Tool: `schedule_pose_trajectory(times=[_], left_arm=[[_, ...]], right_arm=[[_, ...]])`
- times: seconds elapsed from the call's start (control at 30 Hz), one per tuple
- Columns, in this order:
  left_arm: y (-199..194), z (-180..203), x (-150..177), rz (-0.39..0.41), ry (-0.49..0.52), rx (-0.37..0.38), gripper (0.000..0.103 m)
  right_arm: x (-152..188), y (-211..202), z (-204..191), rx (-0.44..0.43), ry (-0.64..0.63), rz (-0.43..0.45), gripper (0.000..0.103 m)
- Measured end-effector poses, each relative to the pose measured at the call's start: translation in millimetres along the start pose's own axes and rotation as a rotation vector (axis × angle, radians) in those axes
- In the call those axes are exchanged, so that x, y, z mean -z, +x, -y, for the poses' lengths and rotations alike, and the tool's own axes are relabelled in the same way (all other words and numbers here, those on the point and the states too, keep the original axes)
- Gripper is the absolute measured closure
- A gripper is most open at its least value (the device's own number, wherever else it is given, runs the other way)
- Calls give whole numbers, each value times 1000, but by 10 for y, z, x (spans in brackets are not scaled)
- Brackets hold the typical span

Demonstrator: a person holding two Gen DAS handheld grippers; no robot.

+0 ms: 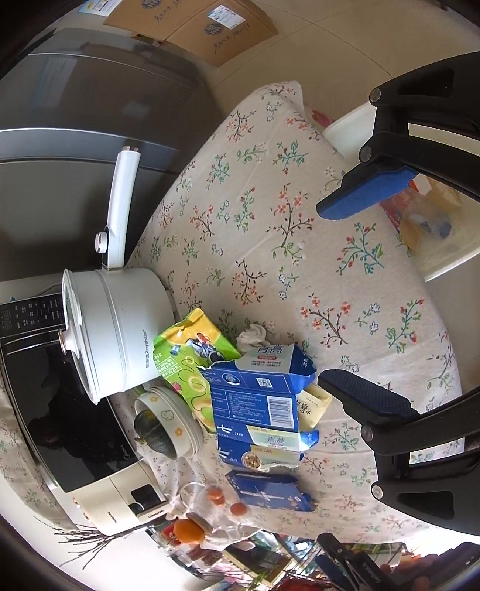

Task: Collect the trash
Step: 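Grasp the blue biscuit packet with the left gripper while the right grasps the blue carton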

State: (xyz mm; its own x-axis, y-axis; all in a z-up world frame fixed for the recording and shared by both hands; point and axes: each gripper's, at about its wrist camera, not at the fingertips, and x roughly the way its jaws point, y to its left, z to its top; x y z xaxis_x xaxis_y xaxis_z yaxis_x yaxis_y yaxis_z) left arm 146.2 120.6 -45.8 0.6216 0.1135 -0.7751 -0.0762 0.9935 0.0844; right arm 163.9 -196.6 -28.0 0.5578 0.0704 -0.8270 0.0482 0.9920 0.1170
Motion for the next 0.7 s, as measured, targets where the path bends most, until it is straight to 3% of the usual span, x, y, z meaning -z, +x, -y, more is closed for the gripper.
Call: schedule_pose_trajectory(times=[0.3,0.37,0.43,0.7], left_arm=[[512,-353,-122,-94,-225,48,19],[583,-315,-195,-98,-274,57,10],[646,-219,-279,-86,-289,40,3],[1005,21,-572,-75,-253,-98,1]], right_arm=[[-156,577,-277,-89,25,-76,18],[-191,699,-326,-106,40,-90,18],[-223,806,-353,-121,57,-101,18],[-294,1076,-352,-173,142,-138,19]])
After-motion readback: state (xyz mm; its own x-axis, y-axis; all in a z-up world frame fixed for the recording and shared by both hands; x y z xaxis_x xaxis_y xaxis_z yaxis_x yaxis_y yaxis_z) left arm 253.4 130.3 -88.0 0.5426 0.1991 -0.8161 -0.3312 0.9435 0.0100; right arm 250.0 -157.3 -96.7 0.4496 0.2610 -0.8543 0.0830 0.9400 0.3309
